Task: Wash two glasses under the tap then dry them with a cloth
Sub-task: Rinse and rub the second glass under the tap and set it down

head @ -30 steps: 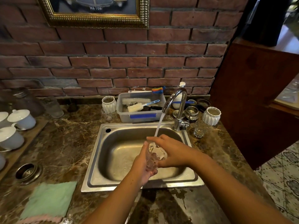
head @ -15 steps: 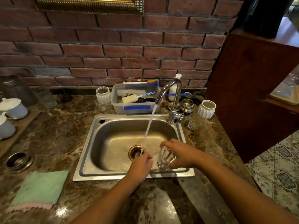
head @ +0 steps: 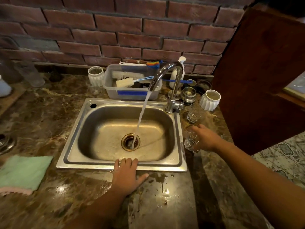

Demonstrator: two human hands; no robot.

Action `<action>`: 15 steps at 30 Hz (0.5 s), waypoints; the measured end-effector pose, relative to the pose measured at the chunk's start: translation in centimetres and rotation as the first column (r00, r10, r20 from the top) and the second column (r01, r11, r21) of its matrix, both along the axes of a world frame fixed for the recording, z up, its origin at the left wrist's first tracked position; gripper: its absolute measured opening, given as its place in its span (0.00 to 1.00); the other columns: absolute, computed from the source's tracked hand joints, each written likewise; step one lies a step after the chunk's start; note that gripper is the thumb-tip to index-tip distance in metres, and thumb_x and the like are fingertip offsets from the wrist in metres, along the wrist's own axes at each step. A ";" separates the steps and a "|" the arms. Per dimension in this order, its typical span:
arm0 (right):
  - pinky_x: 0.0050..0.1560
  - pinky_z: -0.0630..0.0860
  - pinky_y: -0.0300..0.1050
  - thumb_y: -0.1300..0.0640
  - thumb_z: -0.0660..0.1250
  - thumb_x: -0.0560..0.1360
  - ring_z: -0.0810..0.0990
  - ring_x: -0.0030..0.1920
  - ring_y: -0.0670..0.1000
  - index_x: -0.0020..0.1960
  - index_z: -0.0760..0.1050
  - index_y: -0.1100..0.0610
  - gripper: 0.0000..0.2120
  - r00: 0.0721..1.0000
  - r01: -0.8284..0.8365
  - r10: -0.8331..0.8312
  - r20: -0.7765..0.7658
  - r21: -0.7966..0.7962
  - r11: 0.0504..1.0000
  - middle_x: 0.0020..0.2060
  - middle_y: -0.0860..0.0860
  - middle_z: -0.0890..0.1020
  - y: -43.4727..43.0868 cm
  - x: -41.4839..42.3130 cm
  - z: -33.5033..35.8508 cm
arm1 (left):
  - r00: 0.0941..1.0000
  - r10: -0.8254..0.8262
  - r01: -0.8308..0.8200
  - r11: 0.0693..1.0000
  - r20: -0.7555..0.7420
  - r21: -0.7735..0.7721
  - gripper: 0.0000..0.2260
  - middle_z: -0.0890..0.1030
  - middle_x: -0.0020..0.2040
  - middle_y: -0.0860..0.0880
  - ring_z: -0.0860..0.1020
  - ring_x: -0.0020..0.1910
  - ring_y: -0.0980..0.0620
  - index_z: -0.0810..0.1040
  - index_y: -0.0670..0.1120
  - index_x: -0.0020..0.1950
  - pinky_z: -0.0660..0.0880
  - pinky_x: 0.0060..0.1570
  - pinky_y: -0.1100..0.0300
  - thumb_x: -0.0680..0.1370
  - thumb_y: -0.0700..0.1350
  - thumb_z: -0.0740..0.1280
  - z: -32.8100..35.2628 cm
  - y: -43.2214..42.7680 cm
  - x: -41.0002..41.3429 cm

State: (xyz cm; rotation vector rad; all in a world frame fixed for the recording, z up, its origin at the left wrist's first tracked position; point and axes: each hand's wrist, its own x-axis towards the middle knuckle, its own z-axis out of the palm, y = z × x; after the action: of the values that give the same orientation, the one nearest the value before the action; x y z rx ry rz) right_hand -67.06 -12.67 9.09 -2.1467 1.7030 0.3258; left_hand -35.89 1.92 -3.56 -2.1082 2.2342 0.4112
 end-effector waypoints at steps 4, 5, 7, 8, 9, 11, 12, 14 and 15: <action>0.58 0.79 0.52 0.54 0.79 0.66 0.76 0.60 0.58 0.74 0.64 0.48 0.41 1.000 0.025 -0.025 -0.008 -0.004 1.000 0.64 0.57 0.71 -2.3 -1.5 -0.5 | 1.000 -0.003 0.003 0.998 -0.011 -0.060 0.34 0.79 0.61 0.51 0.75 0.63 0.47 0.75 0.53 0.66 0.64 0.69 0.41 0.74 0.75 0.52 -0.7 0.0 0.0; 0.59 0.79 0.53 0.55 0.79 0.66 0.76 0.61 0.58 0.74 0.64 0.48 0.41 1.000 0.030 -0.030 -0.004 -0.005 1.000 0.64 0.57 0.71 -2.7 -1.7 -0.6 | 1.000 -0.003 0.002 0.998 -0.009 -0.069 0.34 0.80 0.61 0.50 0.76 0.62 0.47 0.75 0.52 0.66 0.65 0.69 0.41 0.74 0.75 0.52 -0.7 0.0 0.0; 0.60 0.79 0.55 0.55 0.80 0.66 0.76 0.61 0.59 0.74 0.64 0.48 0.42 0.999 0.039 -0.039 0.011 -0.002 0.999 0.65 0.57 0.71 -3.5 -2.1 -0.8 | 1.000 0.007 -0.007 0.997 -0.002 -0.077 0.35 0.80 0.61 0.50 0.76 0.62 0.47 0.76 0.52 0.66 0.66 0.68 0.42 0.73 0.75 0.52 -0.8 -0.1 0.0; 0.61 0.78 0.55 0.55 0.80 0.66 0.76 0.62 0.60 0.75 0.64 0.49 0.42 0.999 0.037 -0.037 0.009 -0.002 0.999 0.65 0.58 0.71 -3.8 -2.3 -0.9 | 1.000 0.011 -0.011 0.997 0.006 -0.076 0.35 0.80 0.61 0.50 0.76 0.62 0.47 0.76 0.52 0.66 0.66 0.68 0.42 0.73 0.75 0.51 -0.8 -0.1 0.0; 0.62 0.77 0.55 0.54 0.80 0.66 0.75 0.62 0.60 0.76 0.63 0.50 0.43 0.999 0.033 -0.033 0.000 -0.005 0.999 0.66 0.58 0.71 -4.0 -2.4 -1.1 | 1.000 0.014 -0.013 0.997 0.012 -0.078 0.35 0.80 0.61 0.50 0.76 0.62 0.47 0.76 0.52 0.66 0.66 0.68 0.42 0.73 0.75 0.51 -0.9 -0.1 0.0; 0.62 0.77 0.56 0.53 0.80 0.66 0.75 0.63 0.61 0.76 0.62 0.51 0.44 0.999 0.021 -0.022 -0.025 -0.014 1.000 0.66 0.59 0.70 -4.2 -2.6 -1.3 | 1.000 0.017 -0.016 0.996 0.013 -0.090 0.35 0.80 0.60 0.50 0.76 0.61 0.47 0.76 0.52 0.66 0.67 0.67 0.42 0.74 0.75 0.52 -0.9 -0.1 0.0; 0.61 0.77 0.57 0.53 0.80 0.67 0.75 0.63 0.61 0.76 0.62 0.51 0.43 0.999 0.018 -0.019 -0.034 -0.019 1.000 0.67 0.59 0.70 -4.2 -2.6 -1.4 | 1.000 0.018 -0.016 0.996 0.014 -0.092 0.35 0.80 0.60 0.50 0.76 0.61 0.47 0.76 0.52 0.66 0.67 0.67 0.42 0.74 0.75 0.52 -0.9 -0.1 -0.1; 0.61 0.78 0.58 0.53 0.79 0.68 0.74 0.64 0.62 0.77 0.61 0.50 0.43 0.999 0.021 -0.022 -0.033 -0.031 0.999 0.68 0.59 0.69 -4.1 -2.8 -1.7 | 1.000 0.017 -0.016 0.996 0.016 -0.092 0.35 0.80 0.61 0.50 0.76 0.61 0.47 0.76 0.52 0.67 0.66 0.67 0.42 0.74 0.75 0.52 -0.8 -0.1 -0.1; 0.61 0.77 0.57 0.53 0.79 0.68 0.74 0.64 0.62 0.77 0.61 0.50 0.43 0.999 0.023 -0.024 -0.028 -0.035 0.999 0.68 0.59 0.69 -4.1 -2.9 -1.8 | 1.000 0.017 -0.015 0.996 0.013 -0.089 0.35 0.80 0.61 0.50 0.76 0.62 0.47 0.76 0.52 0.67 0.66 0.67 0.42 0.74 0.75 0.52 -0.8 -0.1 -0.1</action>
State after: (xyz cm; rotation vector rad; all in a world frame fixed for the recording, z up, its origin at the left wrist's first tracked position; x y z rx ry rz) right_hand -69.93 -16.74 7.31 -2.1544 1.7608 0.3239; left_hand -35.95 1.82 -4.31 -2.1654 2.2704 0.3021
